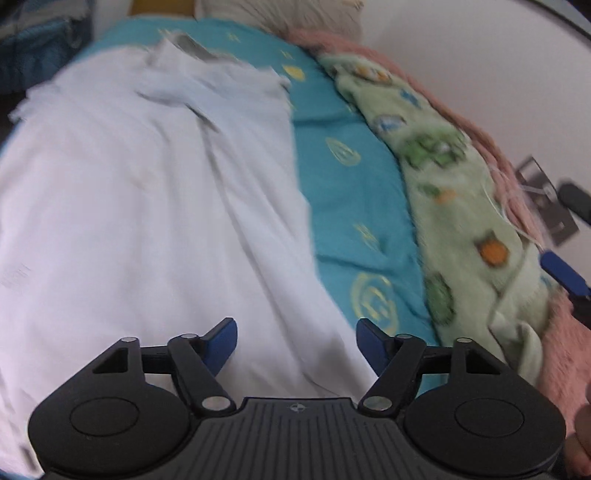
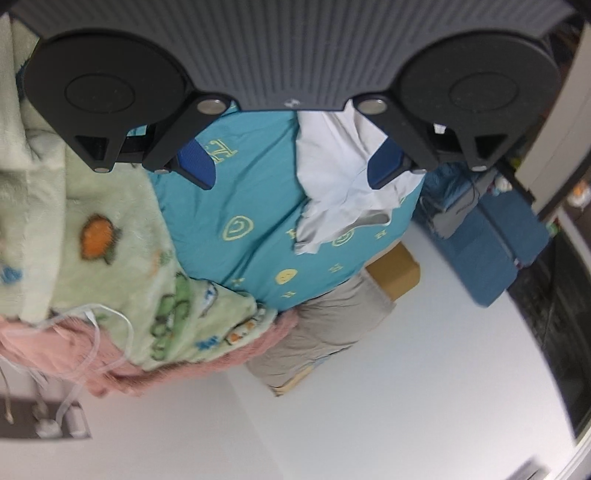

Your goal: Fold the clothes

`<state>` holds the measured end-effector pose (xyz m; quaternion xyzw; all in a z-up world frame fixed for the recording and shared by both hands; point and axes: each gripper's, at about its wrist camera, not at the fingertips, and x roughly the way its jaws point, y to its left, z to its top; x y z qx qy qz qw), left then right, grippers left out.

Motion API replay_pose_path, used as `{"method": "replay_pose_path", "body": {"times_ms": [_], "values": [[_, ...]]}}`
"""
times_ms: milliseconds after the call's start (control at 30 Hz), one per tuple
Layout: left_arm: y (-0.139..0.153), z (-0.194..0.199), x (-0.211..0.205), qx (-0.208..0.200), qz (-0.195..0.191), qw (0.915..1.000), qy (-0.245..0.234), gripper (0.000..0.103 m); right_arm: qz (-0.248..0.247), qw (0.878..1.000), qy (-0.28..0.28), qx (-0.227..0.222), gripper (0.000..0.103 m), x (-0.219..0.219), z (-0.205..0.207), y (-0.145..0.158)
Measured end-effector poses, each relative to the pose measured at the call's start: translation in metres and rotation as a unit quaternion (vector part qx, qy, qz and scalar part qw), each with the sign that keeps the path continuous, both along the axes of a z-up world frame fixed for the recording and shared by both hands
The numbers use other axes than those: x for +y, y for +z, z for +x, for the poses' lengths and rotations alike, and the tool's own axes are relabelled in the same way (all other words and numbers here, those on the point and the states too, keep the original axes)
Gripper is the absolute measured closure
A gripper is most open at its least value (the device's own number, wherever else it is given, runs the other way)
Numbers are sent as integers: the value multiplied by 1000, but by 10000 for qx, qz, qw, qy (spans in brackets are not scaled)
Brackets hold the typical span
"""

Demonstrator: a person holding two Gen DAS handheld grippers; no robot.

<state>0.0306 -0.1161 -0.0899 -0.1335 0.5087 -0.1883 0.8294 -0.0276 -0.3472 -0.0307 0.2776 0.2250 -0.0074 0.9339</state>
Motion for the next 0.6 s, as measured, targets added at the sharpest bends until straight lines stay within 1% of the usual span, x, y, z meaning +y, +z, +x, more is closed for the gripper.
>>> {"method": "replay_pose_path", "body": {"times_ms": [67,133,167,200,233,267,300,367,433,500,600], "values": [[-10,-2,-21,234,-11,9995,-196,41,225,9997,-73,63,12,-10,1,-6],[-19,-3,-36,325,140,9989,-302,48,360,9992,-112,137,12,-15,2,-11],[-23,-4,-42,343,246,9985,-352,58,410,9989,-129,170,12,-17,2,-14],[-26,-2,-43,369,264,9982,-403,71,457,9986,-145,201,12,-18,3,-16],[-28,-1,-43,397,267,9978,-455,79,481,9985,-148,219,12,-18,3,-17],[-31,0,-43,424,271,9974,-506,96,504,9983,-148,237,12,-18,4,-18],[-30,0,-40,409,232,9974,-552,99,525,9982,-122,248,12,-18,4,-19],[-21,-1,-29,363,47,9975,-611,100,564,9980,-70,259,12,-18,5,-20],[-12,-1,-9,435,-263,9971,-572,100,560,9981,-20,264,13,-17,5,-20],[-5,1,15,587,-627,9953,-457,100,532,9982,49,283,12,-14,7,-20],[1,3,54,751,-874,9930,-251,100,458,9981,186,359,13,-8,11,-20]]}}
